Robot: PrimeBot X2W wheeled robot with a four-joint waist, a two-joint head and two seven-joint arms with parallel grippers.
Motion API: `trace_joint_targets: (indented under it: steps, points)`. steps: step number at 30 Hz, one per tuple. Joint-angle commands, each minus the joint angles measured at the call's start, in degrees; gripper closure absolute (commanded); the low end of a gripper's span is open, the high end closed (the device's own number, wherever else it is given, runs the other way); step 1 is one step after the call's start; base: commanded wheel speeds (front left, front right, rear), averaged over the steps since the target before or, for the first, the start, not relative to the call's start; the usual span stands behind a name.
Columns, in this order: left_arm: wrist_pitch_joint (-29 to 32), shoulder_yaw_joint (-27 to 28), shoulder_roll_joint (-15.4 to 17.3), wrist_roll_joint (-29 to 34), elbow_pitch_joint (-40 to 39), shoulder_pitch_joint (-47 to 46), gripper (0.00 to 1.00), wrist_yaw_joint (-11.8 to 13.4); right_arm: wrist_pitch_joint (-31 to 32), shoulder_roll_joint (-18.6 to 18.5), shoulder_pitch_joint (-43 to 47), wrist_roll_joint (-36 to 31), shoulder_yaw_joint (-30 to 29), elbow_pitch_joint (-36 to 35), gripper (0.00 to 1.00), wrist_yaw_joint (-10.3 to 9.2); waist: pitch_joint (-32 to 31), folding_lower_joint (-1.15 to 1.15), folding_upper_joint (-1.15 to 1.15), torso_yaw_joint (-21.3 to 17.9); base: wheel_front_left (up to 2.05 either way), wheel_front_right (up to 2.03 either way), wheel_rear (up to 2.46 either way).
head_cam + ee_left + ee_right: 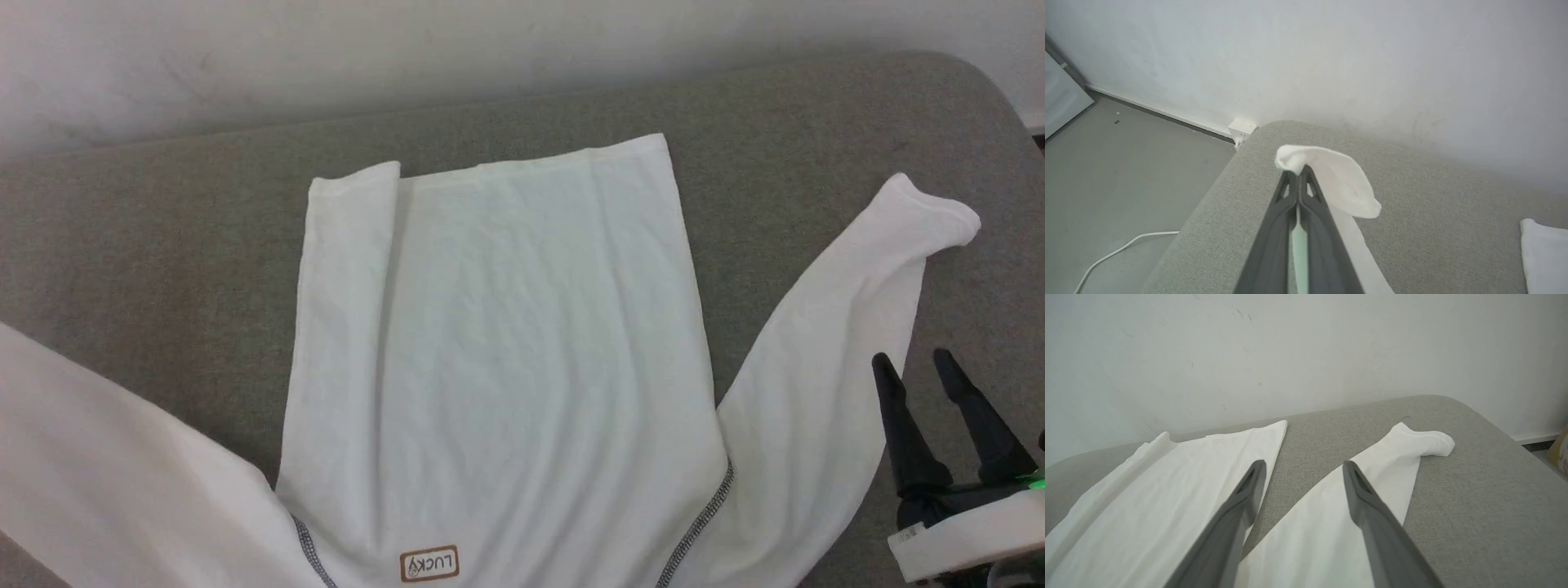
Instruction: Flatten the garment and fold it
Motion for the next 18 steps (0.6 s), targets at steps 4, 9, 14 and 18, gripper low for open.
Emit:
trace_joint_targets:
  steps: [4,9,14,18]
  points:
    - [-1.15,2.89,1.13,-1.31,-3.26,3.78,1.00,-0.16,0.90,1.15,1.37,-0.70,-0.55,-0.24,0.00,-0.05,-3.63,0.01,0.00,2.27,0.00,0.00,0.00]
    - [0.24,2.90,1.08,-2.24,-11.37,8.60,1.00,-1.43,1.79,2.73,2.54,-1.64,-1.41,-0.22,0.00,-0.05,-6.58,0.01,0.00,1.88,0.00,0.00,0.00]
    - [3.70,-1.71,-0.66,-2.19,-21.05,13.23,1.00,-1.60,2.73,4.19,3.75,-2.71,-2.31,-0.77,0.00,-0.05,-8.84,0.01,0.00,0.97,0.00,0.00,0.00]
    - [5.22,-7.89,-3.33,-0.98,-27.60,15.39,1.00,-1.71,3.26,5.12,4.39,-3.44,-3.20,-1.44,0.00,-0.05,-9.75,0.01,0.00,0.12,0.00,0.00,0.00]
